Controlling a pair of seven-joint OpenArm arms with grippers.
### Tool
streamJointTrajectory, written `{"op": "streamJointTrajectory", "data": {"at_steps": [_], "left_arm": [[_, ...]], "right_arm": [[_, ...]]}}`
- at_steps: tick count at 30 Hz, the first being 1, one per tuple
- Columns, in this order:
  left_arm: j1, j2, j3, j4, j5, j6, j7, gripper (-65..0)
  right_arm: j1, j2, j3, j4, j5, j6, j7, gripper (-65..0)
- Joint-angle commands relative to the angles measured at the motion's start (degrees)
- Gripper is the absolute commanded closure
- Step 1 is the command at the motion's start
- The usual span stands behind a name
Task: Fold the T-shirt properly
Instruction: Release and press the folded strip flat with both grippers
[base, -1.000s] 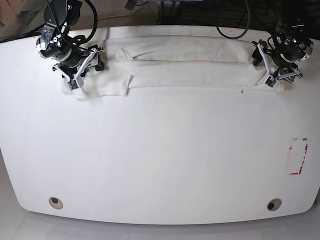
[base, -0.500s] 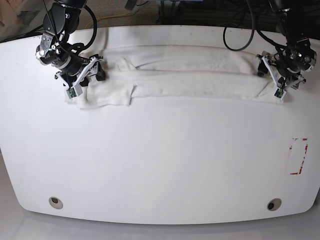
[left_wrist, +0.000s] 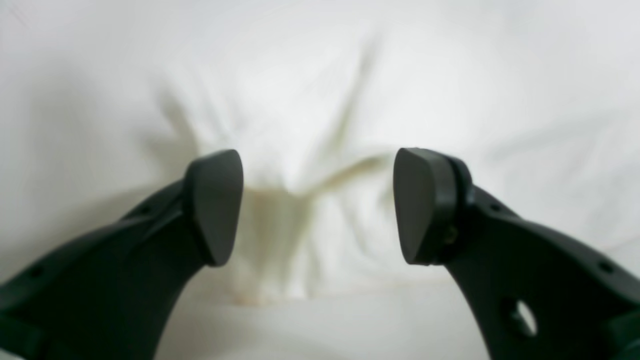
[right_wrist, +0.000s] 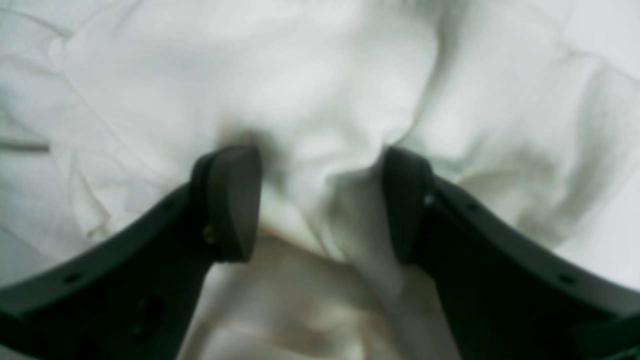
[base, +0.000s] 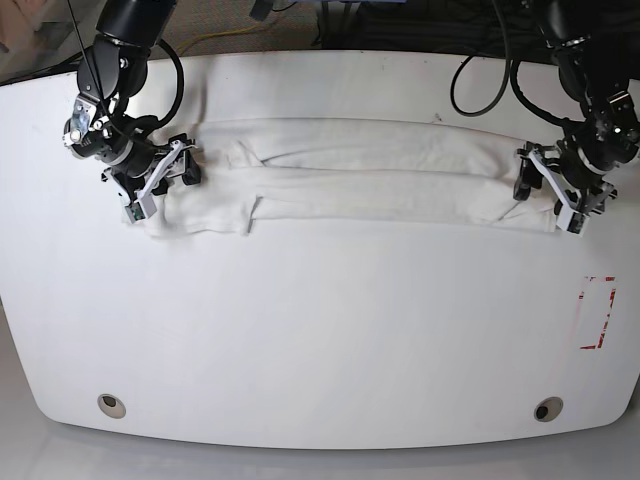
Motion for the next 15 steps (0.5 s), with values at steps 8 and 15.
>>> {"op": "streamJointTrajectory", "data": {"at_steps": [8, 15], "left_arm": [[-3.8, 1.7, -12.7, -2.4, -5.5, 0.1, 8.4, -52.2], [-5.9, 2.1, -12.6, -10.0, -5.5, 0.1, 8.8, -52.2]], "right_arm": [[0.3, 0.9, 0.1, 0.6, -0.7, -0.5, -0.5, -36.5], [0.4, 0.8, 0.0, 0.5, -0.6, -0.5, -0.5, -36.5]]}}
